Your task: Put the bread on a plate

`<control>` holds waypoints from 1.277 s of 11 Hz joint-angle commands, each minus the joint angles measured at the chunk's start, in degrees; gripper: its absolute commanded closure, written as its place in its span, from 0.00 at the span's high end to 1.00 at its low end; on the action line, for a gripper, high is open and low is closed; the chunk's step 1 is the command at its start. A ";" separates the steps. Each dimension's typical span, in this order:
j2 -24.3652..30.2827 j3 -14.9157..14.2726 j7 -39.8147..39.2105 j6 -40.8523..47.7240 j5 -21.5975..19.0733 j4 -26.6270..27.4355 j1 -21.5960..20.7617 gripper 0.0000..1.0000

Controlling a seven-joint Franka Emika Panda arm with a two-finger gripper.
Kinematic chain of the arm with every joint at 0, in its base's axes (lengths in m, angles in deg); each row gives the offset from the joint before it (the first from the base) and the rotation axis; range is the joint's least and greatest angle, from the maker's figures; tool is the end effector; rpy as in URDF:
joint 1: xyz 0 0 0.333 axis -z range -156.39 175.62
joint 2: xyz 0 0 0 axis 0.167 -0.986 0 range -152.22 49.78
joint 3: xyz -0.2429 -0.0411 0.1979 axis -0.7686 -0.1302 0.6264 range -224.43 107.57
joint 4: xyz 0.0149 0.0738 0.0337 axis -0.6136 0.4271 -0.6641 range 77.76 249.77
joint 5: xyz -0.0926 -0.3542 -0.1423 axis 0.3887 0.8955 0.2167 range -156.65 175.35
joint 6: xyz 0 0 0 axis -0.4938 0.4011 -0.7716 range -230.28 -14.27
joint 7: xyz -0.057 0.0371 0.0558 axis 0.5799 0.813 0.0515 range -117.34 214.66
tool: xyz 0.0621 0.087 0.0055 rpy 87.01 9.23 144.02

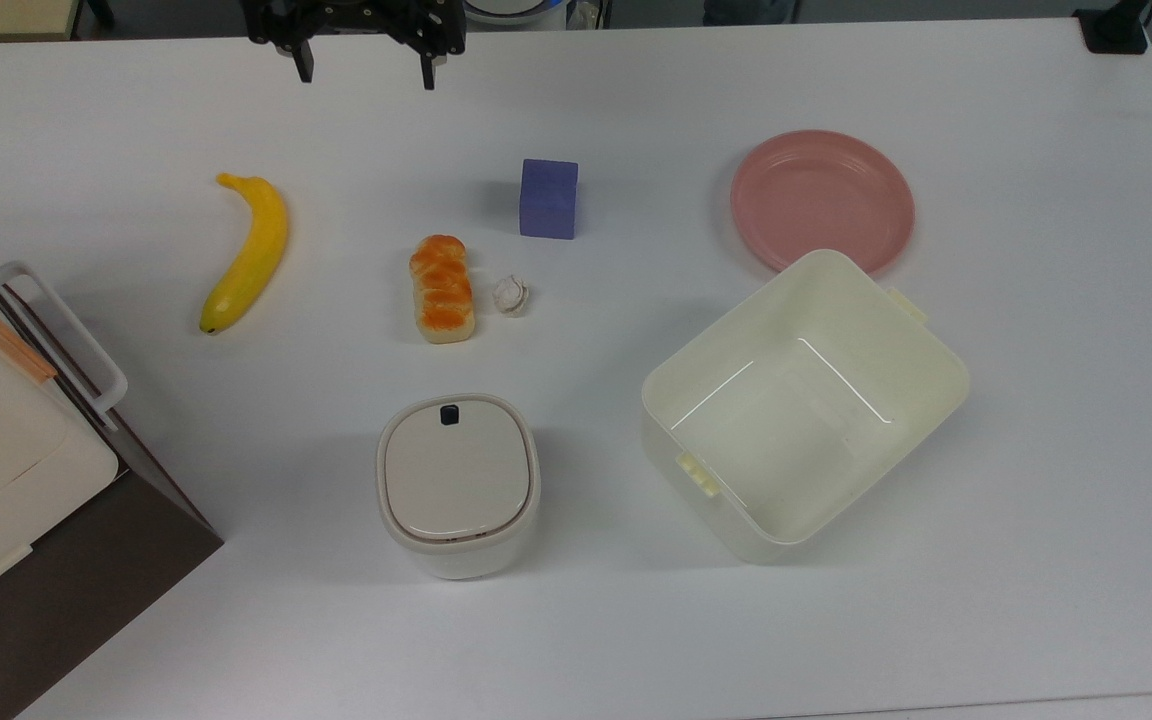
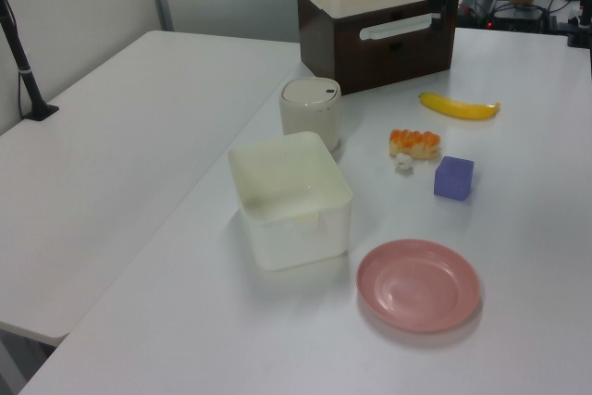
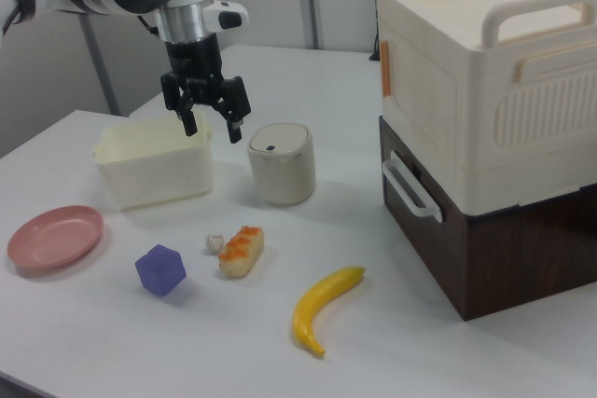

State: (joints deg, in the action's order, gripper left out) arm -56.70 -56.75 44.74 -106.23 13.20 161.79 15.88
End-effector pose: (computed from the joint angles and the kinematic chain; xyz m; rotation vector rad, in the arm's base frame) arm 0.5812 -0.0545 0.5880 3.0799 -0.0142 -0.0758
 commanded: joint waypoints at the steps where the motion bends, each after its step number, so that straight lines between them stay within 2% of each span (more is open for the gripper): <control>1: 0.21 0.00 -1.35 -1.95 -1.04 0.83 0.24 1.00; 6: 0.13 0.17 -1.53 -1.86 -1.22 2.32 0.24 1.00; 10: -2.86 0.00 -1.35 -4.13 -1.13 2.41 0.68 1.00; 12: -3.04 0.00 -1.35 -6.77 -1.13 4.68 0.51 1.00; 14: -2.69 0.00 -1.00 -11.59 -1.13 10.12 -0.54 1.00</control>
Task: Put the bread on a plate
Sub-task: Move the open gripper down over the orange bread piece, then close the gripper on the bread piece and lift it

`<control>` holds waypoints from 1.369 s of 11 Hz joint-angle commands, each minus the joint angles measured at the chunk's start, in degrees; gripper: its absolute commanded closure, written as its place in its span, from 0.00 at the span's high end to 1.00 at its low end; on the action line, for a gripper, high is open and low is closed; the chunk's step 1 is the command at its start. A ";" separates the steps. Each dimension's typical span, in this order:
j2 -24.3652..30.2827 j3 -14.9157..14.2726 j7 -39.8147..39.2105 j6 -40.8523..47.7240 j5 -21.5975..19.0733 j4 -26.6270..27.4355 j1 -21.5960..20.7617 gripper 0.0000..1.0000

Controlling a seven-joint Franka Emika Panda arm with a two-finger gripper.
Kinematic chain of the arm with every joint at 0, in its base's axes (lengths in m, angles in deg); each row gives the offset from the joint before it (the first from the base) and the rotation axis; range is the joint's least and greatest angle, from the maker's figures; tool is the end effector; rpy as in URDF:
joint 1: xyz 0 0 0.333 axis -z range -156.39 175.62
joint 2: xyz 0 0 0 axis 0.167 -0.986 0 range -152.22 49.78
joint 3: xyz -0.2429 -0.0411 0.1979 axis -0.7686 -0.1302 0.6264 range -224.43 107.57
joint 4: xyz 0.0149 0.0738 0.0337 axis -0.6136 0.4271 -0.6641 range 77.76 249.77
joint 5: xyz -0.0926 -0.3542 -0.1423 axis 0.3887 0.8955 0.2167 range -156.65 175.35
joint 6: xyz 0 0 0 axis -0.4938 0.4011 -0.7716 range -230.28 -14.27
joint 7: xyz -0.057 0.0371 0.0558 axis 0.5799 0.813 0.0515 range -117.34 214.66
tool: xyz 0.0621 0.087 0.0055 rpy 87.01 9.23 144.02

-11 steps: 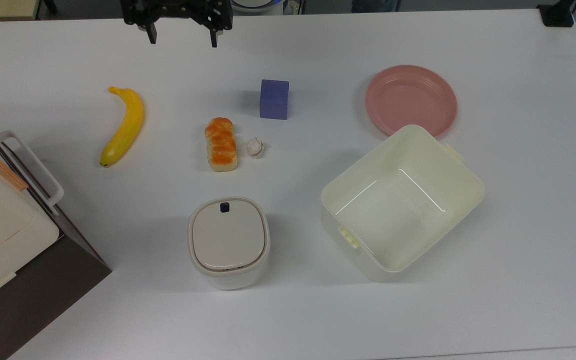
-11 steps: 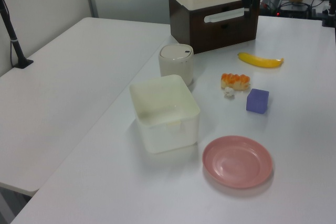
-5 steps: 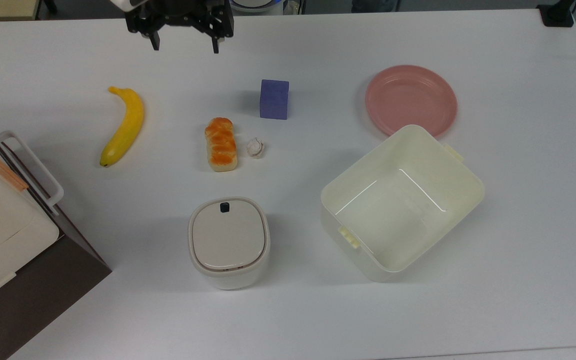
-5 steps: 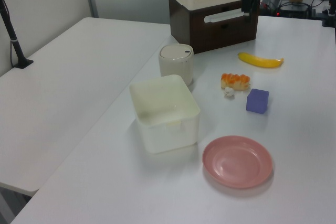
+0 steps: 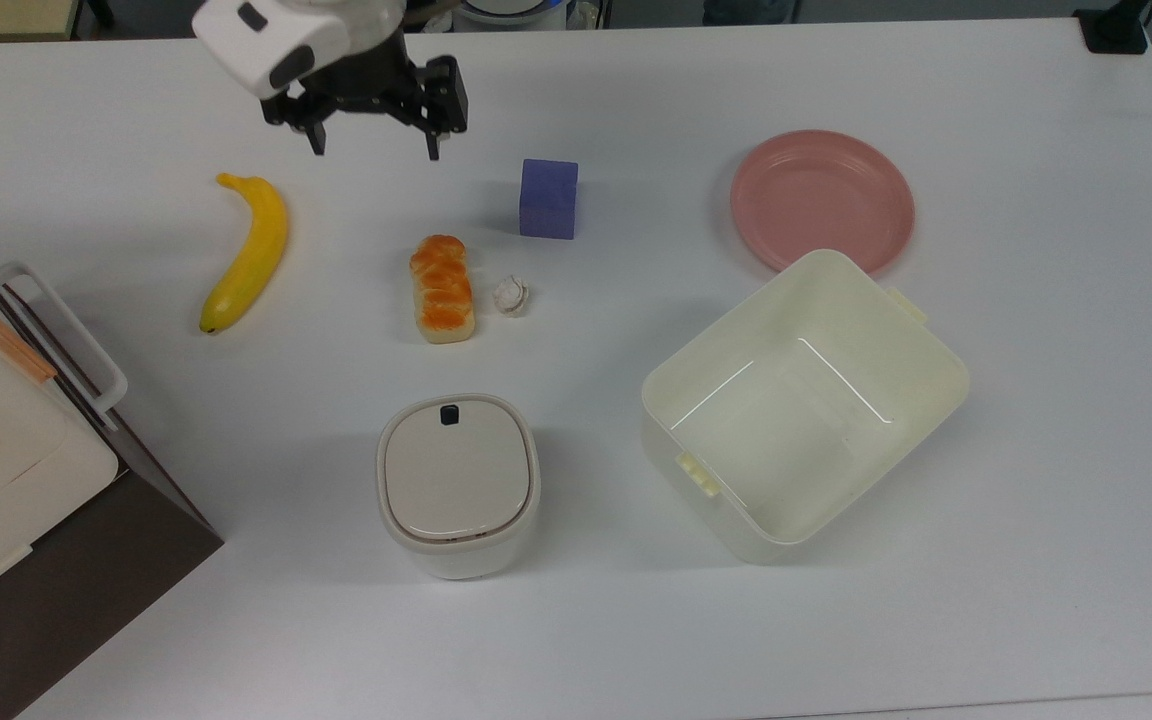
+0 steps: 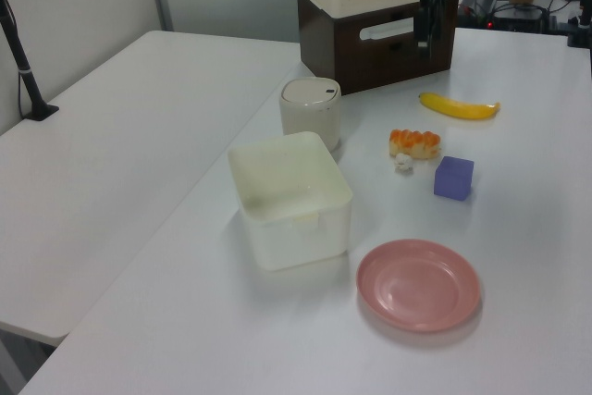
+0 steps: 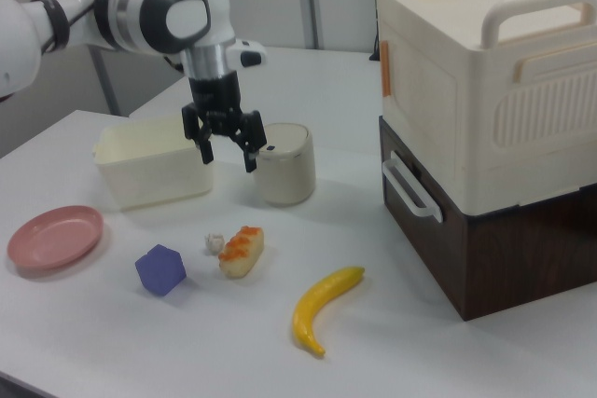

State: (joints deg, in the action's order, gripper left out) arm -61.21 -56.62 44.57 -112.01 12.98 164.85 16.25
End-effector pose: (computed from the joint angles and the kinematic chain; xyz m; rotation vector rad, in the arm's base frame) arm 0.6056 -0.0585 0.5240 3.0882 -0.0054 -0.1235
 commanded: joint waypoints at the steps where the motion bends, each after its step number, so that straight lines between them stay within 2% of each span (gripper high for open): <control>1: 1.73 -0.14 -0.66 -10.10 -0.82 10.39 -1.79 1.00; 3: 0.16 -0.14 -0.74 -16.79 -0.38 14.54 -2.15 1.00; 5: -2.91 -0.14 -1.27 -19.36 0.41 15.43 -2.15 1.00; 7: -5.46 -0.14 -1.45 -23.30 2.95 17.36 -2.15 1.00; 9: -8.10 -0.23 -1.45 -24.64 4.53 17.64 -2.76 0.97; 10: -8.90 -0.23 -1.36 -26.03 4.71 17.72 -3.55 0.92; 11: -9.69 -0.23 -1.10 -26.66 4.72 17.64 -3.56 0.84; 13: -9.78 -0.32 -1.01 -26.93 4.72 17.37 -3.56 0.57; 14: -9.70 -0.23 -1.01 -26.84 4.72 17.11 -3.56 0.48; 15: -9.17 -0.23 -1.10 -26.40 4.72 16.59 -3.56 0.46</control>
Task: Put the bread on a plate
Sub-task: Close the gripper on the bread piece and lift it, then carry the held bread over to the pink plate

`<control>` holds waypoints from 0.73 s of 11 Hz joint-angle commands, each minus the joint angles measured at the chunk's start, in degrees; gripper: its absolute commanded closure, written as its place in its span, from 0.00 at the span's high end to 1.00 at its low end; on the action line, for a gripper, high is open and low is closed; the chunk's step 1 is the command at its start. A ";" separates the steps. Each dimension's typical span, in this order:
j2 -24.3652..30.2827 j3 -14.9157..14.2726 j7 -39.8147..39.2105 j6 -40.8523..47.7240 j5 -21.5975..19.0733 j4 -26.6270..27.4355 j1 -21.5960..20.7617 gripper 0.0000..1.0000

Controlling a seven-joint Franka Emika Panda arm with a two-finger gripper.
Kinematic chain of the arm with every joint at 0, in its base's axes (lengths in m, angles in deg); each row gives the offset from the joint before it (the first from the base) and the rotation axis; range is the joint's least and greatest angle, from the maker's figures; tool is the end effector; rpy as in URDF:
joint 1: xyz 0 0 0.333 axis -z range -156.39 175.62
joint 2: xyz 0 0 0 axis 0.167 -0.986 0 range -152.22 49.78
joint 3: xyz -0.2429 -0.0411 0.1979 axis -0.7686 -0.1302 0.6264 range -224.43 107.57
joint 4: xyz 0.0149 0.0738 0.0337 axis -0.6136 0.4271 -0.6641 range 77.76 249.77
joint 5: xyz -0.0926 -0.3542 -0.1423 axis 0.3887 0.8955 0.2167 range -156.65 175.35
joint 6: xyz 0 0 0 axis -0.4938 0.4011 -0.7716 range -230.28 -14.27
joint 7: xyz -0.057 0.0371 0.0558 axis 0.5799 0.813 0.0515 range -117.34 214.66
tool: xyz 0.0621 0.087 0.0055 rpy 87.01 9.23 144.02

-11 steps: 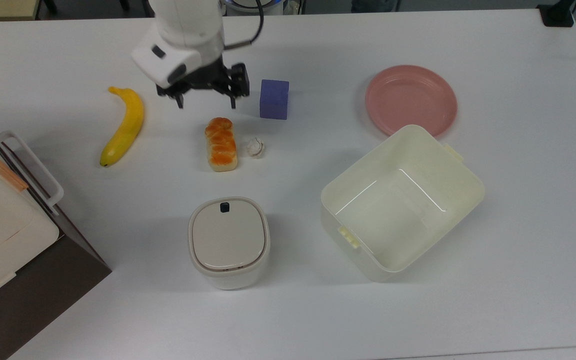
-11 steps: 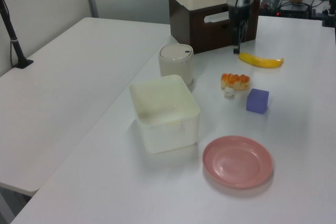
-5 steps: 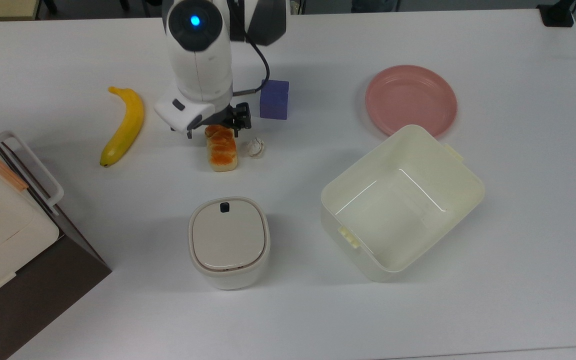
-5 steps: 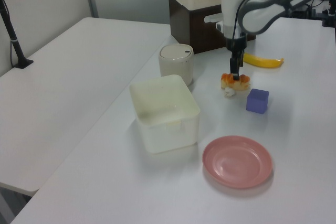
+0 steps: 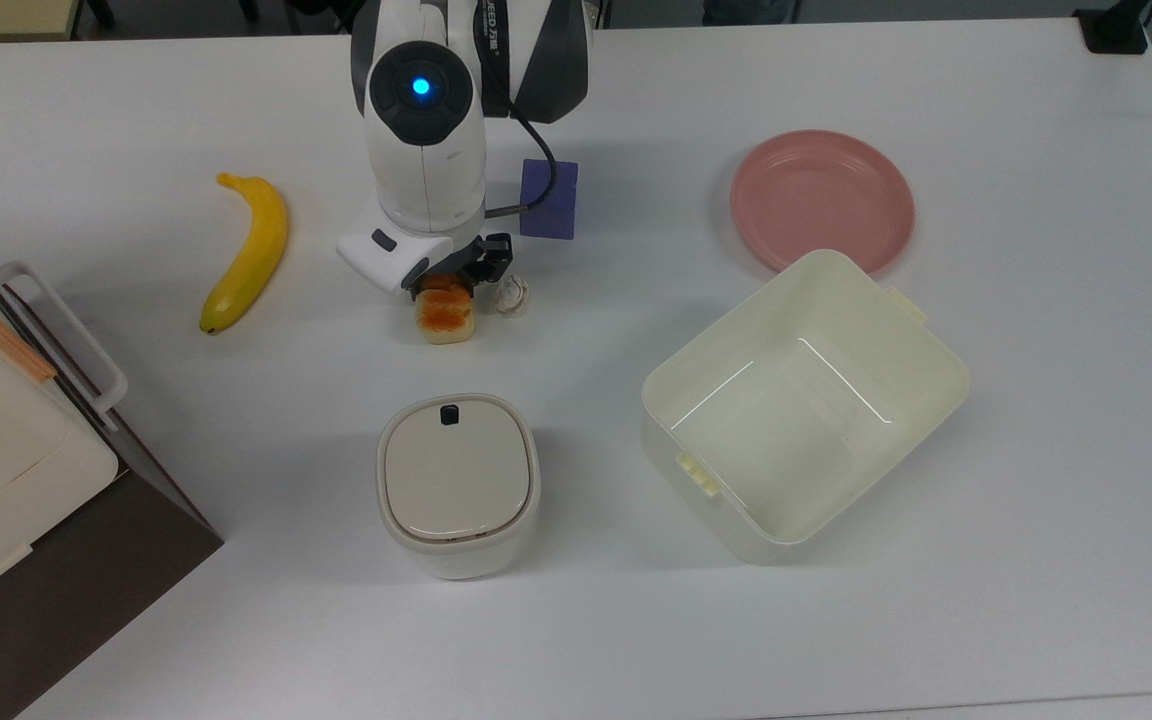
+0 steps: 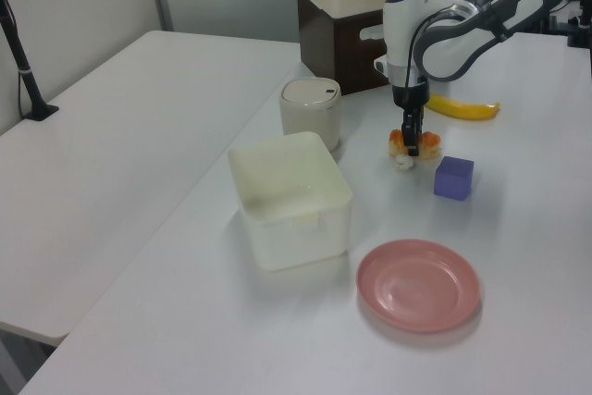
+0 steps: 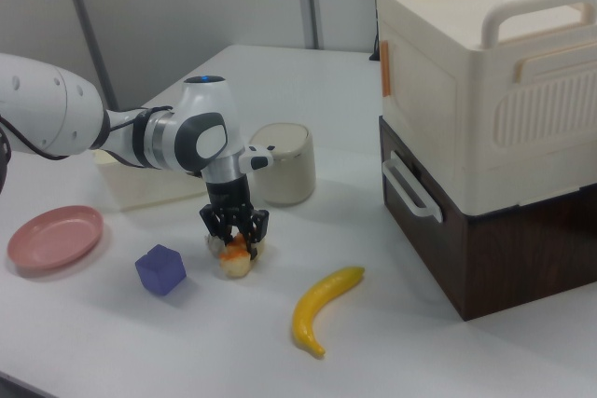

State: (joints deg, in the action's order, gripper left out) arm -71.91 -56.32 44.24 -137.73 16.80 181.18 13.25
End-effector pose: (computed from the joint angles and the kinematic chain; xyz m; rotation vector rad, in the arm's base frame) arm 0.6187 -0.0232 0.3126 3.0440 0.1887 -0.1567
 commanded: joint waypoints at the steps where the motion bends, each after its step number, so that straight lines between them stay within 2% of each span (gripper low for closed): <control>1: 3.10 -0.62 -0.85 -0.25 0.82 -0.27 -0.56 0.46; 2: 4.77 -0.62 -0.94 1.06 0.73 -0.88 -0.65 0.46; 4: 6.10 -0.27 -0.42 7.02 0.12 -5.43 -1.61 0.47; 6: 6.19 0.17 2.55 11.26 -1.55 -8.09 -6.78 0.49; 8: 6.46 2.45 9.66 12.33 -1.64 -8.10 -12.84 0.51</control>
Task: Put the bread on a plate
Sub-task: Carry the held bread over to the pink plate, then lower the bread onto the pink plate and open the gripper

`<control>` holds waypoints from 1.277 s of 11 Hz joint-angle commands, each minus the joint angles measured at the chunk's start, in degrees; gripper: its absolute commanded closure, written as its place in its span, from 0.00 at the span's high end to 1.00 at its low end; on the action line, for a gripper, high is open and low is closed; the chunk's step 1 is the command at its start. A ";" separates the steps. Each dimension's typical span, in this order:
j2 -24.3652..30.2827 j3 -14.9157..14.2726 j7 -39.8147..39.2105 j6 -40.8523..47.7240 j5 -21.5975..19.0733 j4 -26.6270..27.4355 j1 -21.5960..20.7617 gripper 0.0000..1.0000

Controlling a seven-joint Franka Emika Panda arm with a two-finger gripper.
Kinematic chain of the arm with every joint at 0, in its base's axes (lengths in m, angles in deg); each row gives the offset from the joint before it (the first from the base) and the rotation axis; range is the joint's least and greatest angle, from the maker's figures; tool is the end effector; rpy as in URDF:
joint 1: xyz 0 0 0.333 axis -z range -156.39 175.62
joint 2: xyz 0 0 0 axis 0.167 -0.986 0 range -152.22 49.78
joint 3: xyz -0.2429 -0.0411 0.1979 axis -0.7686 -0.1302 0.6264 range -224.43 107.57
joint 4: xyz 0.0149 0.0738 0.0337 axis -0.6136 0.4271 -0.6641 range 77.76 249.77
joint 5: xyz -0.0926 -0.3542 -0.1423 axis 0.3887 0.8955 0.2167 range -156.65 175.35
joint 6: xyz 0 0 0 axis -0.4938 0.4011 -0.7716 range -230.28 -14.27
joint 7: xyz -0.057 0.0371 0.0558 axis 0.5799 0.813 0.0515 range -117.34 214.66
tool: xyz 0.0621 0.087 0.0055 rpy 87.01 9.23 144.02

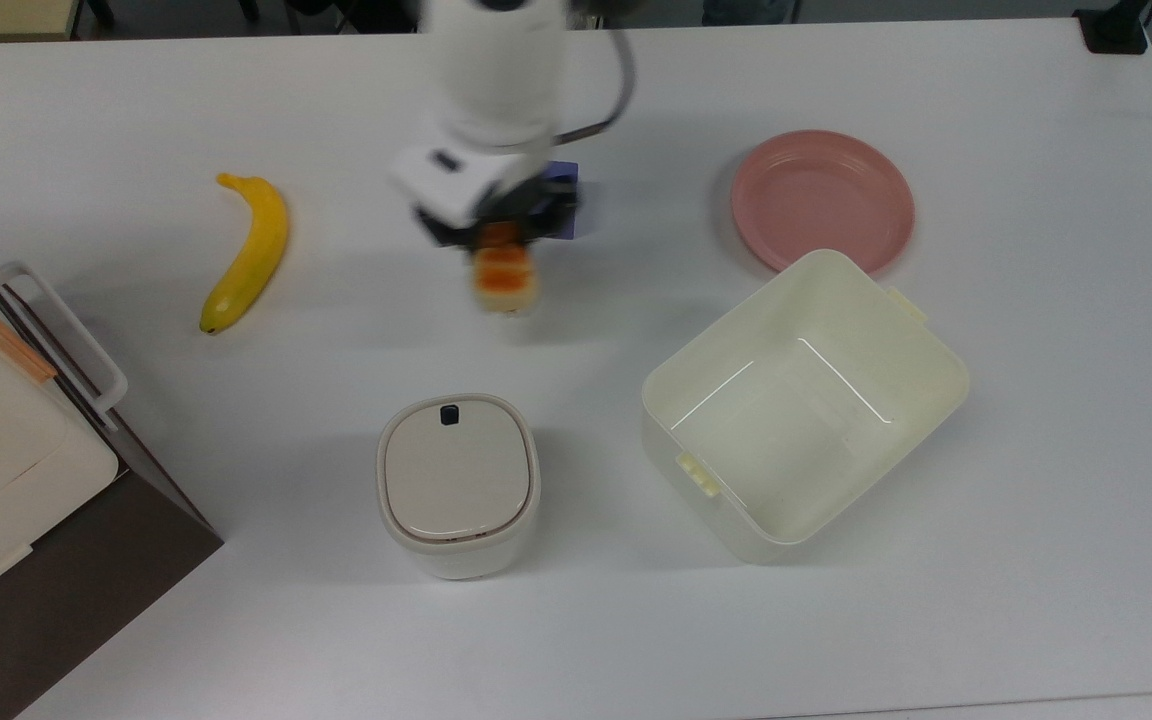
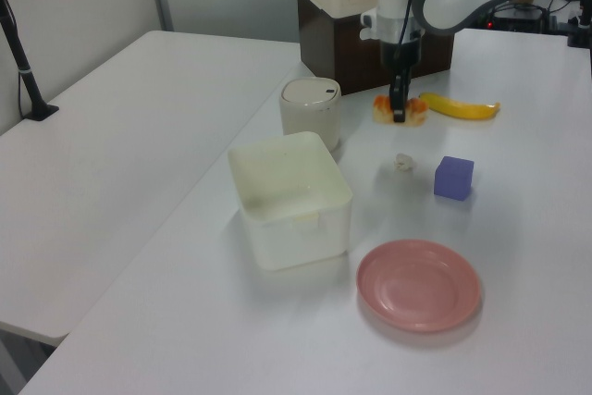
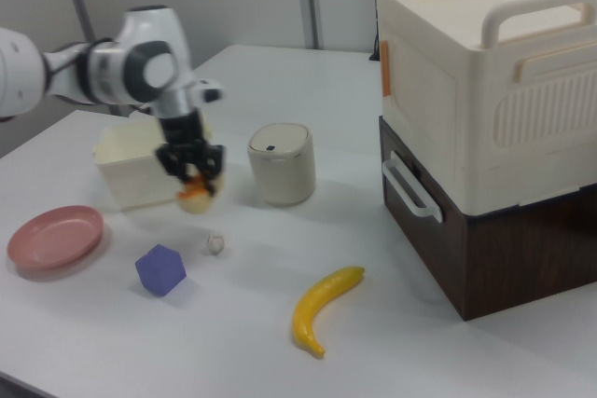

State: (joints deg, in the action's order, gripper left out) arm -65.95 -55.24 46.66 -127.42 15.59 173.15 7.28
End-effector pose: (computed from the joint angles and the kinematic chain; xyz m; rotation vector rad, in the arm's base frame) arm 0.6266 0.0509 0.4266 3.0430 0.2629 -0.0476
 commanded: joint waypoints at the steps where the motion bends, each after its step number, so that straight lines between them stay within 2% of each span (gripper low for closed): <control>1: 0.24 1.81 11.62 1.58 -0.44 -0.06 -10.20 0.53; 4: -0.03 2.69 17.27 1.67 -0.53 -0.06 -17.86 0.53; 6: -1.87 6.11 20.70 1.14 -0.35 -0.06 -18.67 0.54; 8: -2.92 7.00 23.77 0.35 -0.26 -0.06 -21.55 0.65; 9: -3.71 7.00 25.45 -0.52 0.00 -0.06 -22.88 0.66; 10: -4.24 7.00 27.03 -1.84 0.18 -0.06 -23.94 0.75; 11: -5.03 7.00 29.39 -2.89 0.53 -0.06 -24.38 1.00; 14: -4.61 7.00 31.35 -2.64 1.59 -0.06 -24.39 1.00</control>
State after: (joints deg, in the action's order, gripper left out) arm -71.23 -47.81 76.05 -129.55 16.21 173.09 -16.93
